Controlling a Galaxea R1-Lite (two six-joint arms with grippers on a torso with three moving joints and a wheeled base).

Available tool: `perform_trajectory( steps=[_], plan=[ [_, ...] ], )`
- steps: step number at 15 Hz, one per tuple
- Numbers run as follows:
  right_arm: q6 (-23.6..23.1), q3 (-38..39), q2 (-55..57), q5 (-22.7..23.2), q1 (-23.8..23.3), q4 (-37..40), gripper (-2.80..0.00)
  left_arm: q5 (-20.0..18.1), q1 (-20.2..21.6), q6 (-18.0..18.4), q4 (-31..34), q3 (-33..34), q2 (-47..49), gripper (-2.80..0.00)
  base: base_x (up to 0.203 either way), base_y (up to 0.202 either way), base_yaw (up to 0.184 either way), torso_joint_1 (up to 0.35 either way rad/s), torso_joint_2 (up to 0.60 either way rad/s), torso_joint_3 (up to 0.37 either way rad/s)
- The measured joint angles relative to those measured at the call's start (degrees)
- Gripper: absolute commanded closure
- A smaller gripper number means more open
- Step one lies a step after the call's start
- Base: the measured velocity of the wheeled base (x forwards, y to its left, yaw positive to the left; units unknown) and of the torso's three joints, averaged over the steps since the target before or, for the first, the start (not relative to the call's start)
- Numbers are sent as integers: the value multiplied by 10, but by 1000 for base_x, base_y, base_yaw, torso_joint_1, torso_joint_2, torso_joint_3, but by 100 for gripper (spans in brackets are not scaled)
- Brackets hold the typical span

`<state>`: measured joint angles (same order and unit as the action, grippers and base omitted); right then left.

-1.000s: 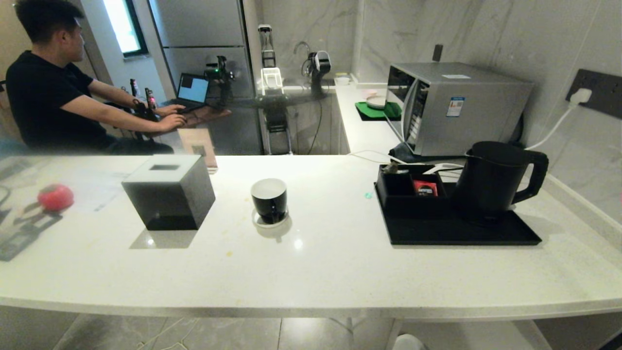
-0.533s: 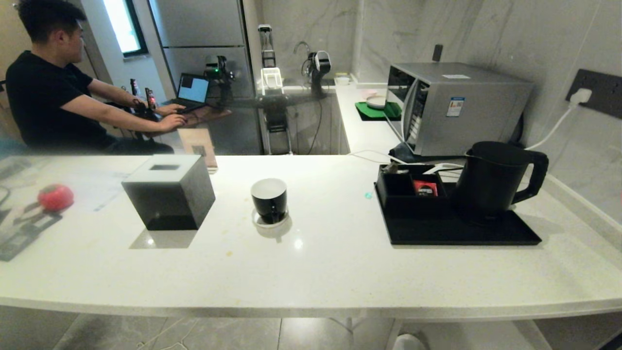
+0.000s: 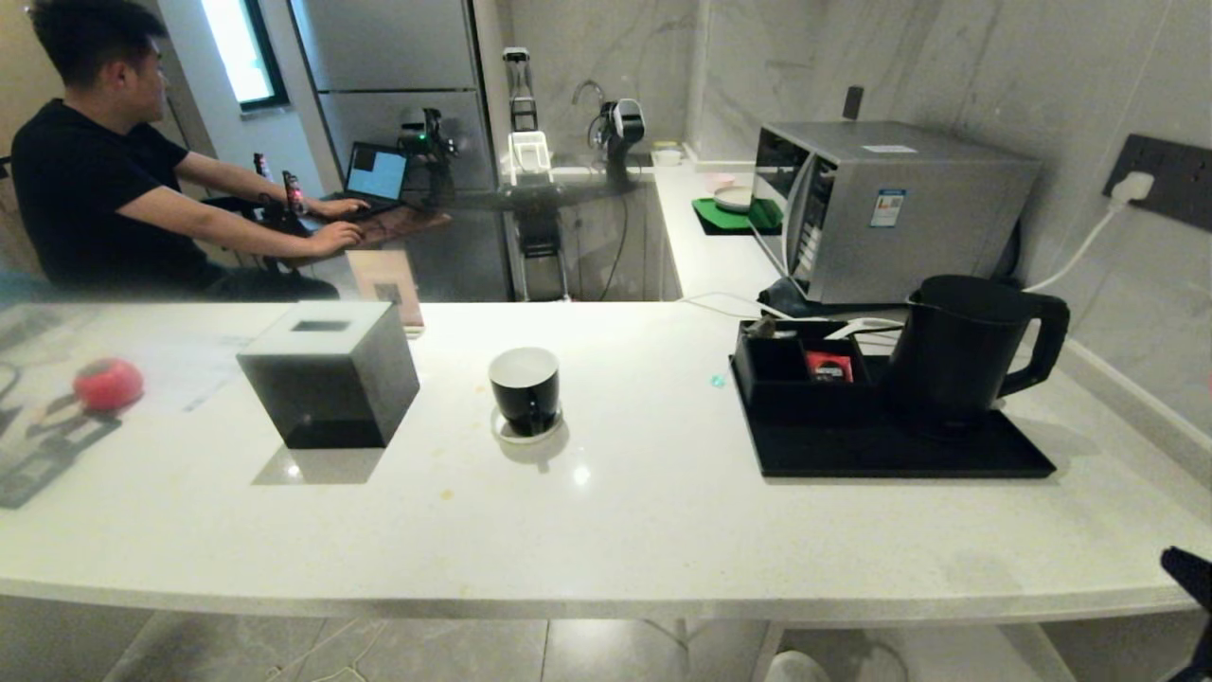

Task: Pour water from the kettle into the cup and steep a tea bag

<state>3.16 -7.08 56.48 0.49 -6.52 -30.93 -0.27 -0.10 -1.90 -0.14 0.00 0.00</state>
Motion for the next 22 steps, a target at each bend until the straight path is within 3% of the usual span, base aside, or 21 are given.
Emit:
perform_trajectory(
  steps=[4,8,12,16,17,18,22],
  plan=[
    [-3,-64,139,-18,-27,-70,0,0,-1,0,0,0,0,0,0,0,0,0,0,0],
    [-6,-116,267,-88,-36,-144,0,0,-1,0,0,0,0,0,0,0,0,0,0,0],
    [-17,-149,390,-133,-40,-272,0,0,0,0,0,0,0,0,0,0,0,0,0,0],
    [-44,-204,478,-148,-55,-352,0,0,0,0,0,0,0,0,0,0,0,0,0,0],
    [-46,-220,493,-149,-60,-356,-213,0,0,0,0,0,0,0,0,0,0,0,0,0],
    [-48,-235,506,-149,-64,-357,-280,0,0,0,0,0,0,0,0,0,0,0,0,0],
    [-57,-268,537,-148,-77,-358,-280,0,0,0,0,0,0,0,0,0,0,0,0,0]
  ],
)
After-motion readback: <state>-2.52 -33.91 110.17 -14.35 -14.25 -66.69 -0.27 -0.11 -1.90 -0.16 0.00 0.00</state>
